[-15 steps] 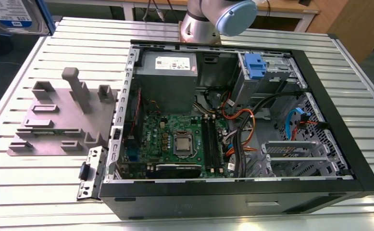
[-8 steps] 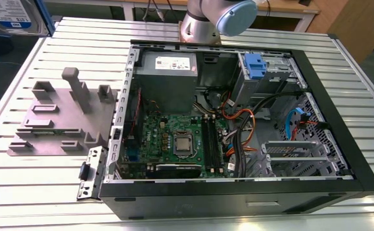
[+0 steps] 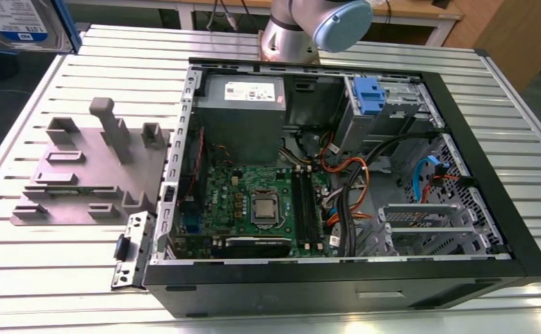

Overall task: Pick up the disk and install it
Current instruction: 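Pick up the disk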

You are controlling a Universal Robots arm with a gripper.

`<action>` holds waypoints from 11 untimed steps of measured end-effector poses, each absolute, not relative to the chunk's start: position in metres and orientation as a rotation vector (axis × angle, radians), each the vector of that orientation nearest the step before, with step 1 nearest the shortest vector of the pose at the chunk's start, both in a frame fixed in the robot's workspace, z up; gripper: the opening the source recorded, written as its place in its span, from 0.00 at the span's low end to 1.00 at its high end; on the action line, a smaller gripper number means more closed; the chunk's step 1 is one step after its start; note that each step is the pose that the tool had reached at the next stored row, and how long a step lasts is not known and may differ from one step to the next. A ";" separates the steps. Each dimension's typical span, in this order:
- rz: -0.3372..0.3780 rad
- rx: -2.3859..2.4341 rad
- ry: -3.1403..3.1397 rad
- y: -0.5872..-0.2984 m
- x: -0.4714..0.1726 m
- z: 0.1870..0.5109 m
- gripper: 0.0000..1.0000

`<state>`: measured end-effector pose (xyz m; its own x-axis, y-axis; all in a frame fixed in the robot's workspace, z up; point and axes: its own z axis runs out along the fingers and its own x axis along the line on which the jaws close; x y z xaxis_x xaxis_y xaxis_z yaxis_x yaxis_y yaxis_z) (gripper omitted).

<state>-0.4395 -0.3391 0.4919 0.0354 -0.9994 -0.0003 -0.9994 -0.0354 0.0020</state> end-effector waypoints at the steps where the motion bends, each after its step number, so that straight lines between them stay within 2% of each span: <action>1: -0.003 2.260 -2.181 -0.339 -0.439 0.492 0.36; 11: -0.003 2.259 -2.181 -0.339 -0.437 0.492 0.36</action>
<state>-0.4374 -0.3391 0.4919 0.0353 -0.9994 -0.0003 -0.9994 -0.0353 0.0020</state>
